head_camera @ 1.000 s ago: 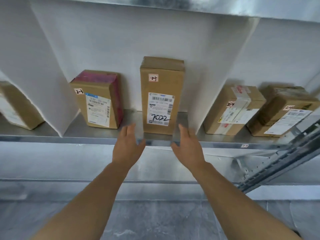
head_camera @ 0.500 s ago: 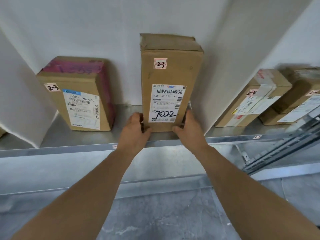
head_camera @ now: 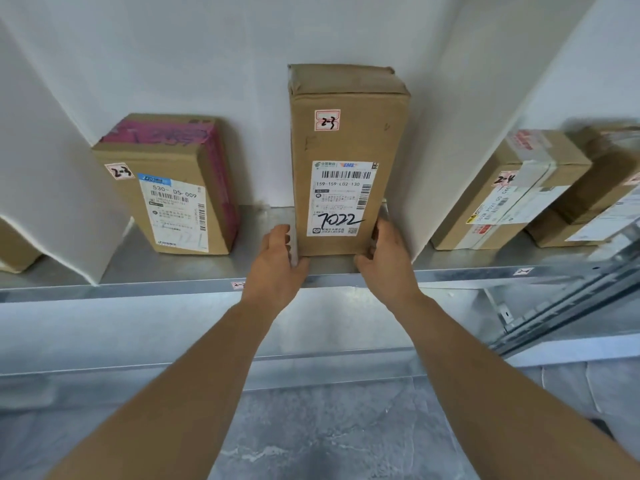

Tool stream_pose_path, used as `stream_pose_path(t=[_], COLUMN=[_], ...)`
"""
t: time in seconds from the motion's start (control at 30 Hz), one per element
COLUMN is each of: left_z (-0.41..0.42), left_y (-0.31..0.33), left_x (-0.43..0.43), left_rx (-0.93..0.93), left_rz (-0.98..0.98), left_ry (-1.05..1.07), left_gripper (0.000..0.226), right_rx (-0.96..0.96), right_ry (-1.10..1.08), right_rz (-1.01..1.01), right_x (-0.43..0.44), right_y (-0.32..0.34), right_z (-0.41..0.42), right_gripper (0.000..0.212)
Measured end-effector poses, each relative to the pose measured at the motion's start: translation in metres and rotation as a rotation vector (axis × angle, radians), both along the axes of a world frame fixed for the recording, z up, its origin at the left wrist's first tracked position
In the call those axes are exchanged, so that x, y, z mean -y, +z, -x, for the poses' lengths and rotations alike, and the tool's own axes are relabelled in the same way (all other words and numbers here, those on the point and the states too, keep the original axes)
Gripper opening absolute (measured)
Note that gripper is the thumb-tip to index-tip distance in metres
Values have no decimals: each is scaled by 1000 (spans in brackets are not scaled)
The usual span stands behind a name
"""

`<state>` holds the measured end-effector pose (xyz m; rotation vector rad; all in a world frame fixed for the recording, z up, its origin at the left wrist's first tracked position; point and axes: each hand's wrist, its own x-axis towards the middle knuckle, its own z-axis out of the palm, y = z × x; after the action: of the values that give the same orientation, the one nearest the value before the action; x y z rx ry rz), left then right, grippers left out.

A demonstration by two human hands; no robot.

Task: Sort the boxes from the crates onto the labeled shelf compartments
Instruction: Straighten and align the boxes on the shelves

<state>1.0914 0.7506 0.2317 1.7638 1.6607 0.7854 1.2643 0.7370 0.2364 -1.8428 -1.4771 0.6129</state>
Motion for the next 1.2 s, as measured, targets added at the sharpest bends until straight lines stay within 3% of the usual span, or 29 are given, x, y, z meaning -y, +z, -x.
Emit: stream_pose_path(t=[0.13,0.37,0.73,0.97,1.2], left_z=[29,107,194,208,209], left_y=[4,17,22,6,-8], left_x=[42,63,-8,-47,-45], left_rx=[-86,-141,41,107,196], left_rz=[-55,-103,-11,103,92], left_ry=[72,250,183,22,36], left_gripper=[57,57,61,48,41], right_rx=[102,208,149,-20,-95], right_ry=[-7,159,189,124,19], right_rz=[13,-29,89,112,62], right_x=[38,63,-5,-38,-27], right_y=[3,11,27,29,19], right_z=[12,70,179,205,207], right_gripper=[67,64,73,57,51])
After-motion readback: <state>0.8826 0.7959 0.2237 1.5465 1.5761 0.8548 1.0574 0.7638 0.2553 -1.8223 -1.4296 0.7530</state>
